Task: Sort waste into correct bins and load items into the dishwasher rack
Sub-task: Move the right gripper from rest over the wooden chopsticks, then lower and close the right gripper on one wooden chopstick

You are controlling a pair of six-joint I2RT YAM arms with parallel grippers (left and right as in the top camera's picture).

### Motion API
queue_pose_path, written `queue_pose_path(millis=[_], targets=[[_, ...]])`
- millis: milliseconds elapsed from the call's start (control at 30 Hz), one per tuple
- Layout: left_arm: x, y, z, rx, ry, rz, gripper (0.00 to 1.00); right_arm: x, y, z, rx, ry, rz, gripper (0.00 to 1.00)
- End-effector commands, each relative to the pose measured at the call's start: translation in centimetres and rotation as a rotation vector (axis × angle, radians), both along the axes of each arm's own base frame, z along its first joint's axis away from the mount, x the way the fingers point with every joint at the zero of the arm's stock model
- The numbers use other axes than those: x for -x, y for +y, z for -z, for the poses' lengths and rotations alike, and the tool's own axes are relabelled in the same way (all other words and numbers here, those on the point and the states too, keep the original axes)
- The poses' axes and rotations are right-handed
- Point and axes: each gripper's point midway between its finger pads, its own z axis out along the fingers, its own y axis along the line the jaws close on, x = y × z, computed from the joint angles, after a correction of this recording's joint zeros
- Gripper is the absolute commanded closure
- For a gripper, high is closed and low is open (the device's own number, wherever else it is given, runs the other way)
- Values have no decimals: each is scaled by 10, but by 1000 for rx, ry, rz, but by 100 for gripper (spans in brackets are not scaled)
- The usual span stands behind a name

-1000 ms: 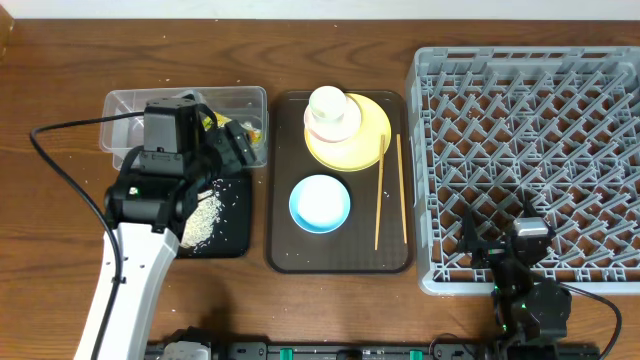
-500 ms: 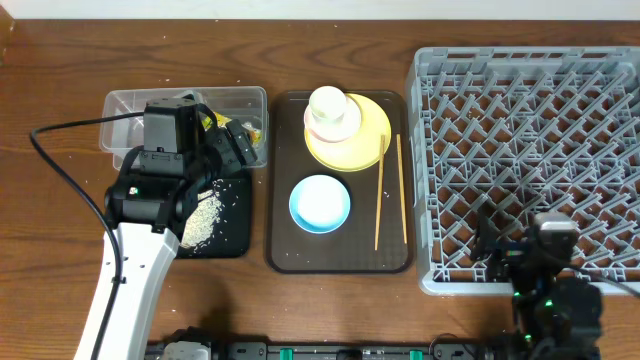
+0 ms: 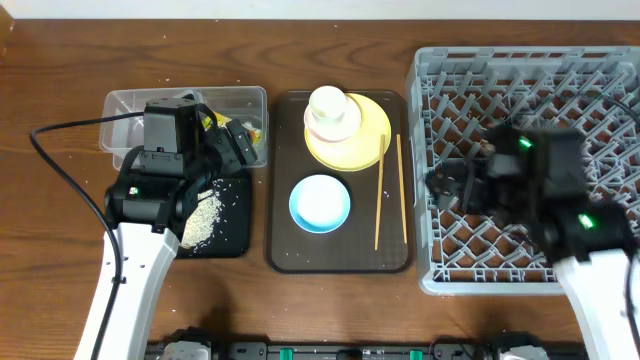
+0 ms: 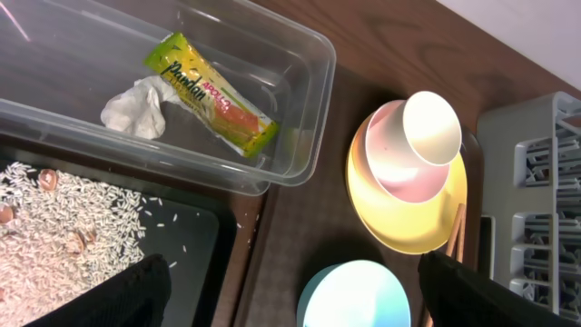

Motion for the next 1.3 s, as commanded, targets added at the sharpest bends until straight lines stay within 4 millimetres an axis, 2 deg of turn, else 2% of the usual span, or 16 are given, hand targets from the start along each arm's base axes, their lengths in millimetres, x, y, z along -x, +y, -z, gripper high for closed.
queue_pose_path(millis=[0,67,200,333,400,433,600,700,800,1000,1267], targets=[[-2,2,-4,-4,-10,-7,10,-1,58,-3,-181,78,-149,1],[-2,2,-4,-4,-10,-7,10,-11,79,-1,-228,64,-215,1],[-2,2,-4,-4,-10,-7,10,-23,101,10,-317,149,-189,2],[-2,2,-4,-4,-10,-7,10,-32,112,23,-330,186,-167,57],[-2,2,-4,-4,-10,-7,10,-32,113,33,-278,186,-152,75],[-2,2,-4,-4,-10,-7,10,-31,113,38,-241,189,-136,77],[-2,2,-4,-4,-10,-7,10,-27,111,60,-24,153,-48,75],[-2,2,-4,-4,-10,-7,10,-29,108,65,123,69,-7,67],[-2,2,-4,-4,-10,-7,10,-33,102,66,261,-23,54,65],[-2,2,-4,-4,-10,-7,10,-36,99,69,407,-112,89,71],[-2,2,-4,-4,-10,-7,10,-45,91,101,500,-69,109,78]])
